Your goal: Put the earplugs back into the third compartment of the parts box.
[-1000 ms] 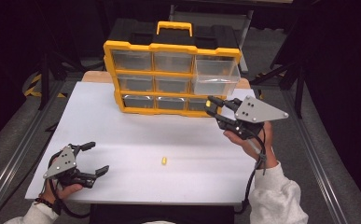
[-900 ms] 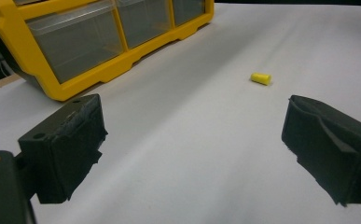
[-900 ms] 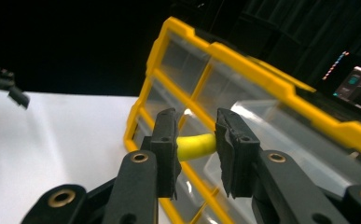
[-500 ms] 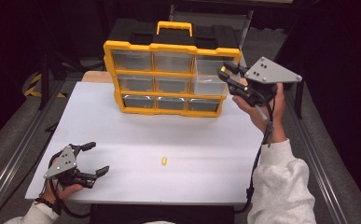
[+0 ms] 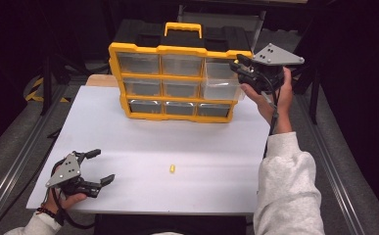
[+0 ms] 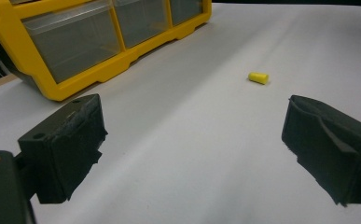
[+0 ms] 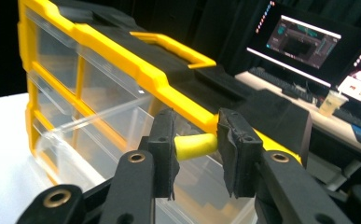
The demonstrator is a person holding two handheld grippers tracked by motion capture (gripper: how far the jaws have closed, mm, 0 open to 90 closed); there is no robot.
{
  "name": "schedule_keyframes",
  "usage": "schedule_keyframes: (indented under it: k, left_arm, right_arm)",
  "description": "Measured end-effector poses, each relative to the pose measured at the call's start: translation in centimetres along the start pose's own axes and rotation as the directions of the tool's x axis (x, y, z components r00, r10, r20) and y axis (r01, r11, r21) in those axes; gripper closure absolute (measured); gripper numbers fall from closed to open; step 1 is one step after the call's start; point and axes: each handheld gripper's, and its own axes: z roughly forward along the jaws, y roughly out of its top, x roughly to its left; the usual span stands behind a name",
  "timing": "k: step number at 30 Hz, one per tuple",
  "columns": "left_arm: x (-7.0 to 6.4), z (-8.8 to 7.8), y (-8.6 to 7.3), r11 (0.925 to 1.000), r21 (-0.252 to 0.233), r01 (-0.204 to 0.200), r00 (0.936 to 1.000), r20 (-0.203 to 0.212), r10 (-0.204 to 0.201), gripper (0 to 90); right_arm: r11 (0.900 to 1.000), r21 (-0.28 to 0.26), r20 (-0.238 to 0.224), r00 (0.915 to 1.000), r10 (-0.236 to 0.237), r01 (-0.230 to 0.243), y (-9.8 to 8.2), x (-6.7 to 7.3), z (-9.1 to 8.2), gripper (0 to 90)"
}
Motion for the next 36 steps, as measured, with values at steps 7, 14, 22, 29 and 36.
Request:
schedule_keyframes:
  k: [7, 14, 22, 29, 36]
  left_arm:
    - [0.0, 0.1, 0.0, 1.0, 0.005, -0.002, 1.0, 0.002, 0.002, 7.1]
    - [0.0, 0.1, 0.0, 1.0, 0.003, -0.003, 1.0, 0.002, 0.003, 7.1]
    - [-0.1, 0.1, 0.0, 1.0, 0.004, -0.002, 1.0, -0.001, 0.002, 7.1]
    - [0.0, 0.1, 0.0, 1.0, 0.005, 0.0, 1.0, -0.001, 0.0, 7.1]
    - [0.0, 0.1, 0.0, 1.0, 0.004, 0.001, 1.0, -0.003, -0.001, 7.1]
  right_arm:
    - [1.0, 0.021, 0.009, 0.9999, 0.014, -0.014, -0.3, -0.1, 0.7, 67.5]
    - [0.999, 0.029, 0.015, 0.9997, 0.018, -0.019, -0.4, 0.0, 0.9, 64.9]
    - [0.999, 0.023, 0.017, 0.9996, 0.022, -0.022, -0.7, 0.2, 1.0, 60.3]
    - [0.999, -0.048, 0.024, 0.9996, 0.016, -0.015, -0.7, 1.2, -0.4, 49.7]
    - [0.994, -0.111, -0.012, 0.9997, -0.021, 0.02, -1.0, 3.5, -2.2, 43.2]
